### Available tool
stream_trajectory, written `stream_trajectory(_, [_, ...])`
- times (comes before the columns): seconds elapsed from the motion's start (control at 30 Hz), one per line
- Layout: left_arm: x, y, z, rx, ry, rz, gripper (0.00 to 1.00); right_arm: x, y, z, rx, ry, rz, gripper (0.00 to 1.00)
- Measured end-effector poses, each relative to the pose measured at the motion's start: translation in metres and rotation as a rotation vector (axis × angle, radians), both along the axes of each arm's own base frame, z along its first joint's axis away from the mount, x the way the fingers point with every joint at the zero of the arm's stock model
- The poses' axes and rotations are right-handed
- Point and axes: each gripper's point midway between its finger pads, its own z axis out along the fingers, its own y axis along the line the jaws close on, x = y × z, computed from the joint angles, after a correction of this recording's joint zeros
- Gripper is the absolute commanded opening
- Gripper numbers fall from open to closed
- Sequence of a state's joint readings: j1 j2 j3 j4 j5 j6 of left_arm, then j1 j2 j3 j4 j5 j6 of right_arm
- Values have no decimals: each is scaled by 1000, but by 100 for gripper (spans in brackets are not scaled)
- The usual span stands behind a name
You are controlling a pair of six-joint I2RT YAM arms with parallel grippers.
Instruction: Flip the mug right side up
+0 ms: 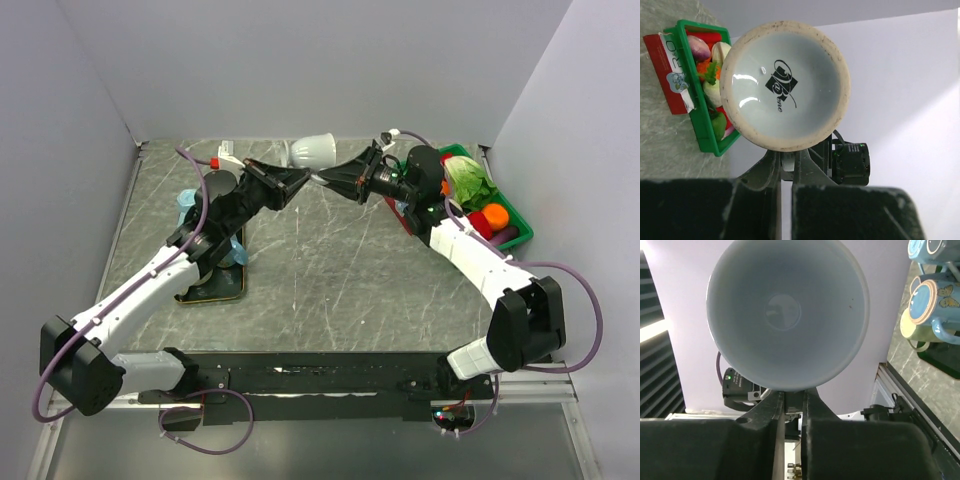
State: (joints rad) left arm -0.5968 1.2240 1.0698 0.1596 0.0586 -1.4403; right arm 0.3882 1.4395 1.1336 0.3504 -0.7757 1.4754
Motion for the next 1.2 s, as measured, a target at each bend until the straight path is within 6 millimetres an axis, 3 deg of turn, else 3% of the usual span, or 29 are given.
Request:
stream_trajectory(0.03, [0, 0, 0, -3, 1, 0, 31, 0, 0, 1, -3, 0, -1, 0])
stream_trajectory(0.07, [0, 0, -1, 3, -1, 0, 56, 1, 0, 1, -11, -5, -2, 0])
stream_trajectory(0.13, [-1, -1, -4, 32, -12, -7, 75, 3, -1, 3, -37, -23, -11, 0])
stream_trajectory(0.17, [-3, -3, -6, 48, -16, -17, 91, 6, -2, 0, -58, -28, -27, 0])
stream_trajectory(0.2, [-5, -5, -8, 64, -25, -25, 98, 7, -2, -3, -82, -32, -36, 0])
stream_trajectory(0.3, [-8, -4, -18, 140, -22, -28, 96, 18, -10, -16, -173, -49, -91, 0])
stream_trajectory(0.43, [-9, 14, -35, 271, 4, 24, 96, 36, -29, -31, -340, -119, -183, 0])
stream_trajectory(0.6, [-13, 54, -57, 438, 59, 139, 96, 61, -50, -41, -595, -295, -288, 0])
stream_trajectory(0.7, [-17, 76, -71, 526, 99, 194, 96, 72, -52, -59, -764, -394, -312, 0])
stream_trajectory(1.03, [-43, 126, -134, 750, 272, 272, 96, 76, -7, -187, -1216, -514, -113, 0])
stream_trajectory(1.2, [-60, 142, -167, 810, 353, 283, 96, 76, 12, -229, -1339, -526, -61, 0])
